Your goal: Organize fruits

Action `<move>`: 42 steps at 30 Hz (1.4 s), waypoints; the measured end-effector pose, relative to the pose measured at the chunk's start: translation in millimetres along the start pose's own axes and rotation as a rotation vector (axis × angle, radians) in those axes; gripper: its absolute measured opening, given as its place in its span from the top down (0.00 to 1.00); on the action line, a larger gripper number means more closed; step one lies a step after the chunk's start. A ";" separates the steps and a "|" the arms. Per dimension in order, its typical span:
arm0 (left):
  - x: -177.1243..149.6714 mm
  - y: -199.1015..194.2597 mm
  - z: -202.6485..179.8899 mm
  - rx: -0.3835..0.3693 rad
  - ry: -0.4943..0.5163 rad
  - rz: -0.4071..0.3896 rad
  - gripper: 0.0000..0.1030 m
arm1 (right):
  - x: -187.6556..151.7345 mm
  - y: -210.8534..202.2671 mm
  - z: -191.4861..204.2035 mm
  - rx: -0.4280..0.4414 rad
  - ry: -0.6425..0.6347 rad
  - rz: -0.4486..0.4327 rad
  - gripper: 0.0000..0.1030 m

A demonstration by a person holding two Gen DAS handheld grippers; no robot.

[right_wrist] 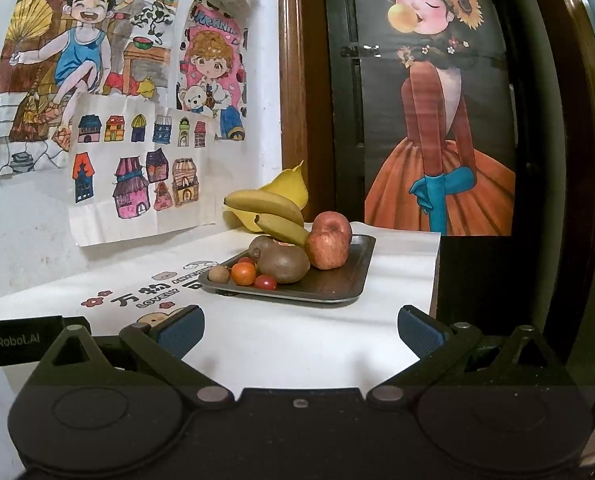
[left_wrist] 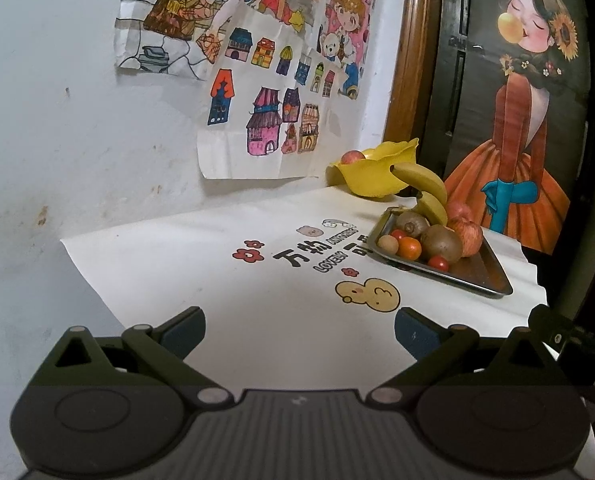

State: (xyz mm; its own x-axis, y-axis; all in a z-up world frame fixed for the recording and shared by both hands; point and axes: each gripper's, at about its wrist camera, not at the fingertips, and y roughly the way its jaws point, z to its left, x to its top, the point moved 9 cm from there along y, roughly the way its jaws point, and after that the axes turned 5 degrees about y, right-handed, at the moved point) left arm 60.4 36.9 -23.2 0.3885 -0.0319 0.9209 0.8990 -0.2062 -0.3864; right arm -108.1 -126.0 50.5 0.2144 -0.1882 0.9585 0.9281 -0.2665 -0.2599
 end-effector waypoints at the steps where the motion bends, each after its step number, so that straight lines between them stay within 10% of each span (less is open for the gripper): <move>1: -0.1 -0.1 0.0 0.000 0.000 0.000 0.00 | -0.3 0.1 0.0 0.001 0.001 0.000 0.01; 42: -4.9 0.6 -2.5 -0.003 0.014 0.011 0.00 | -1.1 0.0 0.3 -0.004 0.007 0.002 0.01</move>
State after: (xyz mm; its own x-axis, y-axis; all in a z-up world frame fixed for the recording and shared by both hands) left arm 58.5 34.5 -27.8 0.3957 -0.0482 0.9171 0.8940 -0.2082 -0.3967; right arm -108.2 -125.5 49.5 0.2138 -0.1952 0.9572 0.9266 -0.2697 -0.2619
